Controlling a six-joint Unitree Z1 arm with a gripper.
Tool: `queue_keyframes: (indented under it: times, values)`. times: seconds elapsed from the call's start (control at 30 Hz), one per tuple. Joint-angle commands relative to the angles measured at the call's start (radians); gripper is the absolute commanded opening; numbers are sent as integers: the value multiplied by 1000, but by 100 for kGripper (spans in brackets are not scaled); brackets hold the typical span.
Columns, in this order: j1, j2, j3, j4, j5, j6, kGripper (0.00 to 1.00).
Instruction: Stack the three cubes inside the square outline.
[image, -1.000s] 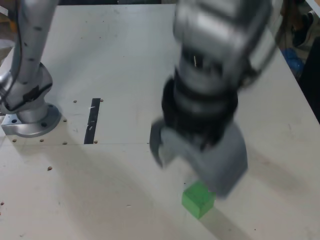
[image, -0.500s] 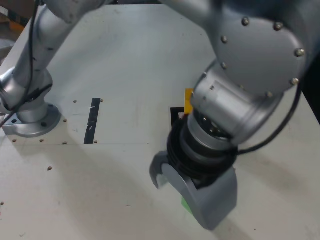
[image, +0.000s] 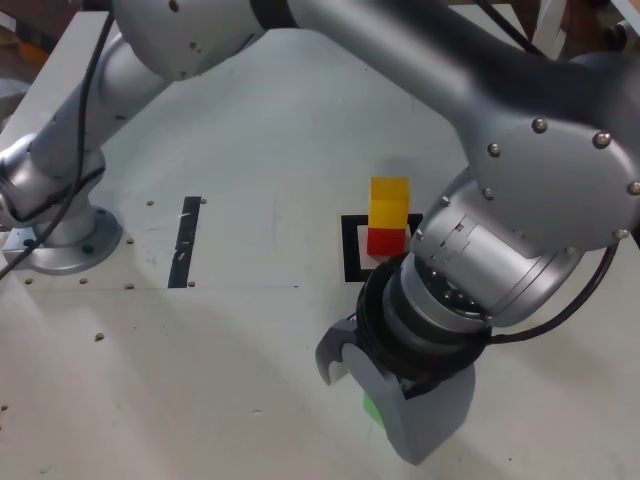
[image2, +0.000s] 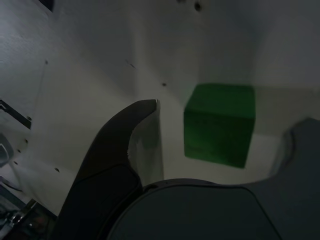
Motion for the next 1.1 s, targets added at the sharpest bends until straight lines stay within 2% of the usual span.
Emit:
queue_keyframes:
  times: [0.0, 0.1, 0.2, 0.5, 0.7, 0.8, 1.07]
  values:
    - [4, 5, 4, 10, 5, 4, 61]
    - [5, 6, 2, 10, 8, 6, 46]
    - [5, 6, 0, 11, 2, 7, 38]
    - [11, 13, -3, 9, -6, 10, 35]
    - [14, 22, -11, 1, -7, 11, 20]
    - [14, 17, -17, 3, -3, 9, 17]
    - [27, -80, -12, 20, 18, 1, 13]
